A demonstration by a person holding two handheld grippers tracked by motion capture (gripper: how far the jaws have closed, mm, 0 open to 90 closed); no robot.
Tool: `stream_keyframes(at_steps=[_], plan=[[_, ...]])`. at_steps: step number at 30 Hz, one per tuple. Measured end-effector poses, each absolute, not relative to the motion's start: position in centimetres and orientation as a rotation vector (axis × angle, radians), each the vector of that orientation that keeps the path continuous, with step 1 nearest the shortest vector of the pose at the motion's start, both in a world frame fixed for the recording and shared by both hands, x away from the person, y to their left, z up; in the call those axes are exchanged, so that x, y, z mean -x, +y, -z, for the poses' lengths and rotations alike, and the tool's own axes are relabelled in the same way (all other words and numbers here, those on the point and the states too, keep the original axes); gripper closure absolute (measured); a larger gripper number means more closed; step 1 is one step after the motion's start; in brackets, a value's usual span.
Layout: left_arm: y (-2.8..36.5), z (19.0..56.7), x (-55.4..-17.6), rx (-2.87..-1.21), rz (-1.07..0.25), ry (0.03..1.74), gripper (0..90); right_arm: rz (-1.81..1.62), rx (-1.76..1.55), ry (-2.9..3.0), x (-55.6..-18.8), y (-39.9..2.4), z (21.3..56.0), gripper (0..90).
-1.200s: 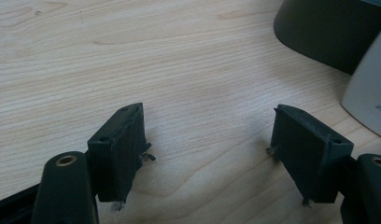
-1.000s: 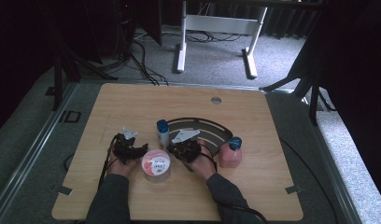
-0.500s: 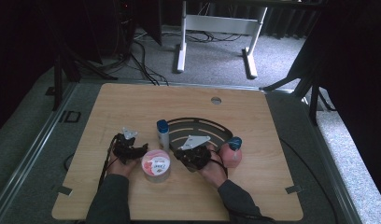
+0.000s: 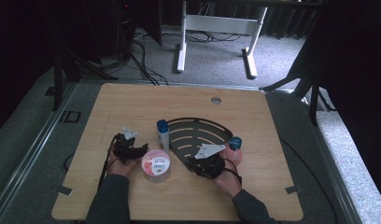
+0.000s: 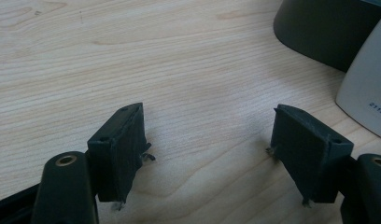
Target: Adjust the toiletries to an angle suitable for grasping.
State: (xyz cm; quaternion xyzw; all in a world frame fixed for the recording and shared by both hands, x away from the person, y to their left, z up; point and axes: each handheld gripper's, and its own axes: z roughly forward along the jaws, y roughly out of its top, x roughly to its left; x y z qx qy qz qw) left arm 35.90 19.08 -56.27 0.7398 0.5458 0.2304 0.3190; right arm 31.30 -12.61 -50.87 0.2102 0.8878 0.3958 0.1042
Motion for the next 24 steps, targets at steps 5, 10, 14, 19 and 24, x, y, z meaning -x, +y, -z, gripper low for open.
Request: stream_keyframes(at_steps=[5,10,14,19,24], plan=[[19.1,56.3,-35.9,-1.946,-0.605,1.435,26.8,-1.164,-0.661,2.615,-30.8,-14.5,51.0,75.7],[19.1,56.3,-35.9,-1.946,-0.606,1.435,26.8,-1.145,-0.690,2.605,-30.2,-16.3,51.1,75.5],[19.1,56.3,-35.9,-1.946,-0.606,1.435,26.8,-1.131,-0.725,2.596,-29.8,-17.8,51.3,75.6],[19.1,56.3,-35.9,-1.947,-0.606,1.435,26.8,-1.121,-0.759,2.585,-29.6,-19.1,51.6,75.6],[19.1,56.3,-35.9,-1.946,-0.606,1.436,26.8,-1.111,-0.826,2.566,-29.2,-21.4,52.0,77.4]])
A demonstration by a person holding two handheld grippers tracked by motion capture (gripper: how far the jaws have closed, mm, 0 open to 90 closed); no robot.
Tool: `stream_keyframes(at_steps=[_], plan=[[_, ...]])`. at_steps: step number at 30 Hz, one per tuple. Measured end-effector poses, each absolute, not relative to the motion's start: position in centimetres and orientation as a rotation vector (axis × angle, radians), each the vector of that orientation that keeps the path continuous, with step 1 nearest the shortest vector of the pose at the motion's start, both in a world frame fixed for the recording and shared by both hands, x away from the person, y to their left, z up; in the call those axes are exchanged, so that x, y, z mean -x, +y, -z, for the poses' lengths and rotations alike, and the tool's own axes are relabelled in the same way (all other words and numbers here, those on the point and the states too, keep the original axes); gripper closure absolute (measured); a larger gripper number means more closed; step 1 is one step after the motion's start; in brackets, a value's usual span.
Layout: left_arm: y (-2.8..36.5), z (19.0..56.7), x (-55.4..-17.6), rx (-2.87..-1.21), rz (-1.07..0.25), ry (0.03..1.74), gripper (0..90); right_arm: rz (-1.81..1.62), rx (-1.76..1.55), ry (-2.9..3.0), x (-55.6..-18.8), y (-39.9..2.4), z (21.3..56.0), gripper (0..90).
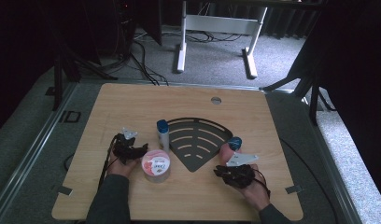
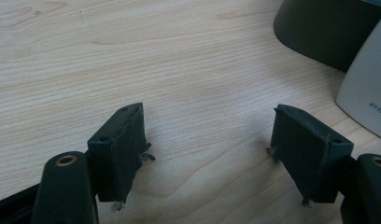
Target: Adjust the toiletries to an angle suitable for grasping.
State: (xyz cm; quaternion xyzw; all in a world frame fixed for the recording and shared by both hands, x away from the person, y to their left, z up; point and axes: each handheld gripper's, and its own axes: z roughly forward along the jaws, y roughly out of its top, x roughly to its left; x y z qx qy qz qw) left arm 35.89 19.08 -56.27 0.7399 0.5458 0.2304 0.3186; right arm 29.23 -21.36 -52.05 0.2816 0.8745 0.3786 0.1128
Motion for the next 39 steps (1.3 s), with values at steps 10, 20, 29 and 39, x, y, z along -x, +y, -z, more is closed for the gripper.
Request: stream_keyframes(at_steps=[10,20,29,39], plan=[[19.1,56.3,-35.9,-1.947,-0.606,1.436,26.8,-1.079,-0.936,2.518,-29.1,-25.3,52.4,78.6],[19.1,56.3,-35.9,-1.946,-0.606,1.436,26.8,-1.044,-1.030,2.440,-29.3,-28.9,52.0,90.0],[19.1,56.3,-35.9,-1.946,-0.606,1.436,26.8,-1.050,-1.042,2.374,-30.5,-29.9,50.8,90.0],[19.1,56.3,-35.9,-1.947,-0.606,1.435,26.8,-1.086,-1.007,2.330,-32.3,-29.1,49.1,90.0]])
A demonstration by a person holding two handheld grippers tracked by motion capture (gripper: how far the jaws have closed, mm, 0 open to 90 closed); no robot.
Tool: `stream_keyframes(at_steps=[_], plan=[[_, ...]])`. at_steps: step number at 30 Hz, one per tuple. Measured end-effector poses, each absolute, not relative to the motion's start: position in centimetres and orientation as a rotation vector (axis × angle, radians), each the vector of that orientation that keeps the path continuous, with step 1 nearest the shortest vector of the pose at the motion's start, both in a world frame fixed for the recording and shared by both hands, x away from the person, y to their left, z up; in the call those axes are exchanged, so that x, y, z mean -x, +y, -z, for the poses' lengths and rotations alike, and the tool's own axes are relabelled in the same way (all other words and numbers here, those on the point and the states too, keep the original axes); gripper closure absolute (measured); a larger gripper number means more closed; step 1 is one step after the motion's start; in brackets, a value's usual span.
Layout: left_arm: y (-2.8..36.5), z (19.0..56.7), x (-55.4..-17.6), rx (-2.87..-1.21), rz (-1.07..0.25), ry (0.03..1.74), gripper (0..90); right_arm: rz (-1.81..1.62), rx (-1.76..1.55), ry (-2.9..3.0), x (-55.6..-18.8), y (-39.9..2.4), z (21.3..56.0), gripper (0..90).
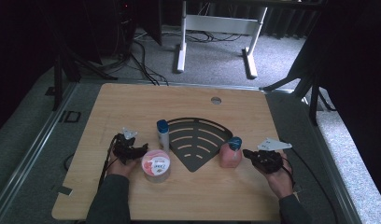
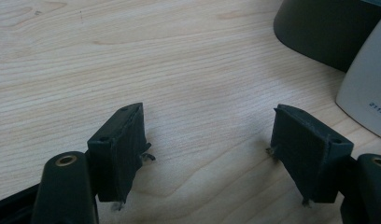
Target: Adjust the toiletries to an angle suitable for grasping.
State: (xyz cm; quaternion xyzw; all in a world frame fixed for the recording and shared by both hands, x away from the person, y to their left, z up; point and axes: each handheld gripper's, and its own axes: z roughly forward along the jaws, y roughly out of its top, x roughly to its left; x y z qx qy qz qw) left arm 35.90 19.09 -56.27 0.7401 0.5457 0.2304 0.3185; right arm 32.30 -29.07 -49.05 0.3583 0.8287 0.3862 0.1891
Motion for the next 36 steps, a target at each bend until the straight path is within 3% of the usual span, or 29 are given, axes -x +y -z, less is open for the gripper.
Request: stream_keyframes(at_steps=[19,36], plan=[[19.1,56.3,-35.9,-1.945,-0.606,1.436,26.8,-1.136,-0.967,2.333,-36.6,-27.7,48.3,90.0],[19.1,56.3,-35.9,-1.946,-0.606,1.435,26.8,-1.132,-0.844,2.410,-35.1,-26.3,48.2,90.0]])
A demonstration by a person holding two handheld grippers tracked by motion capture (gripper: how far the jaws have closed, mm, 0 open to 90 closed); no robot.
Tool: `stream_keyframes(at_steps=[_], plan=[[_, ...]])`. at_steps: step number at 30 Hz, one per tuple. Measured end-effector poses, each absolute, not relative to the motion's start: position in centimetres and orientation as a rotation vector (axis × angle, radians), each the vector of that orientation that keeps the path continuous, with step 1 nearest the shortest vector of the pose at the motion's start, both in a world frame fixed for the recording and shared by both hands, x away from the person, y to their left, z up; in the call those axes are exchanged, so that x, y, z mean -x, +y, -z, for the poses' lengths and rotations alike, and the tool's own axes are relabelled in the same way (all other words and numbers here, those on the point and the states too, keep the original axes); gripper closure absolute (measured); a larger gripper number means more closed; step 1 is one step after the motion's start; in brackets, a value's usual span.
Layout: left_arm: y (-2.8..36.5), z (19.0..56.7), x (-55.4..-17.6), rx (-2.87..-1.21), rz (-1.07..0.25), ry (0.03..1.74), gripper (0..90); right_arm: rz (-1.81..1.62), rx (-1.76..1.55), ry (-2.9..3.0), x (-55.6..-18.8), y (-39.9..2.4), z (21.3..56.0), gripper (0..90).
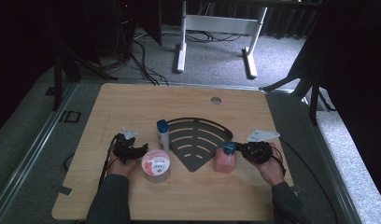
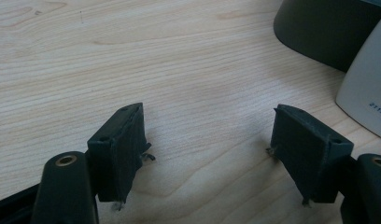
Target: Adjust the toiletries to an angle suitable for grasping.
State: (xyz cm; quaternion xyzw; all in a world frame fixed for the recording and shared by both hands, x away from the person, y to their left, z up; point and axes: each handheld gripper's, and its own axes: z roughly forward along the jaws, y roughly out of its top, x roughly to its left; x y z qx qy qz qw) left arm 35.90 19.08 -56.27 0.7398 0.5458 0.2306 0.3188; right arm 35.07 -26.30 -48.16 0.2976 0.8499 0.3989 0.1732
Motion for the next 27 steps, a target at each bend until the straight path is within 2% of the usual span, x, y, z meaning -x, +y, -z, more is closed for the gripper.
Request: stream_keyframes(at_steps=[8,11,17,19,22,23,27], plan=[[19.1,56.3,-35.9,-1.950,-0.602,1.430,26.6,-1.144,-0.788,2.448,-33.8,-25.1,48.1,90.0],[19.0,56.3,-35.9,-1.972,-0.587,1.401,20.6,-1.148,-0.773,2.456,-33.5,-24.9,48.2,90.0],[19.0,56.3,-35.9,-1.976,-0.585,1.399,21.5,-1.161,-0.734,2.477,-32.6,-24.1,48.2,90.0],[19.1,56.2,-35.5,-1.977,-0.581,1.359,31.0,-1.167,-0.730,2.481,-32.4,-23.9,48.2,90.0],[18.8,56.0,-35.0,-2.022,-0.648,1.308,50.2,-1.181,-0.728,2.484,-32.1,-23.8,48.3,90.0],[18.7,55.9,-34.8,-2.042,-0.661,1.290,59.1,-1.183,-0.727,2.486,-32.0,-23.8,48.3,90.0],[18.5,55.5,-34.5,-2.051,-0.597,1.181,73.4,-1.189,-0.722,2.495,-31.9,-23.7,48.4,90.0]])
